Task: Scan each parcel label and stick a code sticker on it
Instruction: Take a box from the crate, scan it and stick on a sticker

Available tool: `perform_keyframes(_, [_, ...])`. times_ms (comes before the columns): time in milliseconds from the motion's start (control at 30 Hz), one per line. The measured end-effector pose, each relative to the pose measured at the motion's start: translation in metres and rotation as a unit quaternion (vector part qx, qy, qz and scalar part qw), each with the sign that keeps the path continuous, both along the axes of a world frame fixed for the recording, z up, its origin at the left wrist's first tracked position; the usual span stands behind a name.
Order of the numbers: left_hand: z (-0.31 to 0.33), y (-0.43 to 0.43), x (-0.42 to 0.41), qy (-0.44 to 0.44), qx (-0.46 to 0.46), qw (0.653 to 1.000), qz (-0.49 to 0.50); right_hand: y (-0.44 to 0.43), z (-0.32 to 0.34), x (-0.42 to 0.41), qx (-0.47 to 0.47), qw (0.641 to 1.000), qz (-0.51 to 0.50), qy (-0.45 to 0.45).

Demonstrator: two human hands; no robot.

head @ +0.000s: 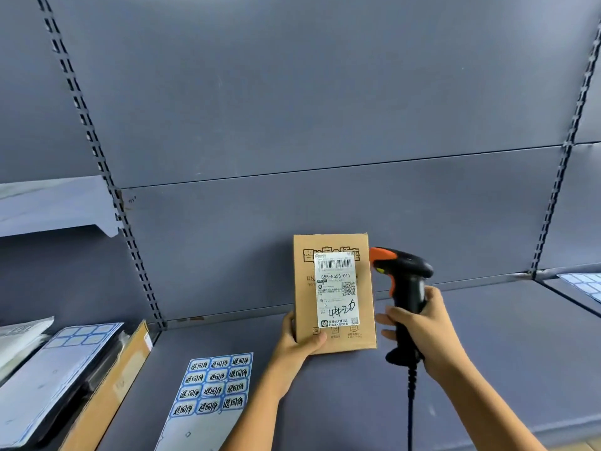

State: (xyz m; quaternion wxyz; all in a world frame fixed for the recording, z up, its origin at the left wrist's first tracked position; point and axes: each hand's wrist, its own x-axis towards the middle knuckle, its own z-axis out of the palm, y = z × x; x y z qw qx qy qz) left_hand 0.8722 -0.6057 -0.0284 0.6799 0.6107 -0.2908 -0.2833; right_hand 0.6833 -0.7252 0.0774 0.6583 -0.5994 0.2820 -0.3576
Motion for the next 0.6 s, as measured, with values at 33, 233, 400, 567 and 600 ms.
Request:
perform_keyframes(33, [0.002,-0.001,0.000,-0.008,0.004,1.000,-0.005,0.008,0.005,0.000,-0.032,0.999,0.004,0.016])
perform_keyframes(233, [0.002,-0.004,0.002,-0.024,0.014,1.000,-0.003,0.041,0.014,0.000,-0.183,0.978,-0.028,0.098])
perform_keyframes(400, [0.003,-0.005,0.003,-0.045,0.043,0.998,-0.025,0.047,0.015,-0.005,-0.201,0.973,-0.035,0.108])
perform_keyframes(567, [0.005,-0.007,0.000,-0.080,0.076,0.993,-0.036,0.046,0.014,-0.006,-0.193,0.975,-0.022,0.109])
perform_keyframes(600, [0.005,-0.007,0.000,-0.082,0.081,0.993,-0.032,0.046,0.014,-0.006,-0.189,0.976,-0.022,0.108])
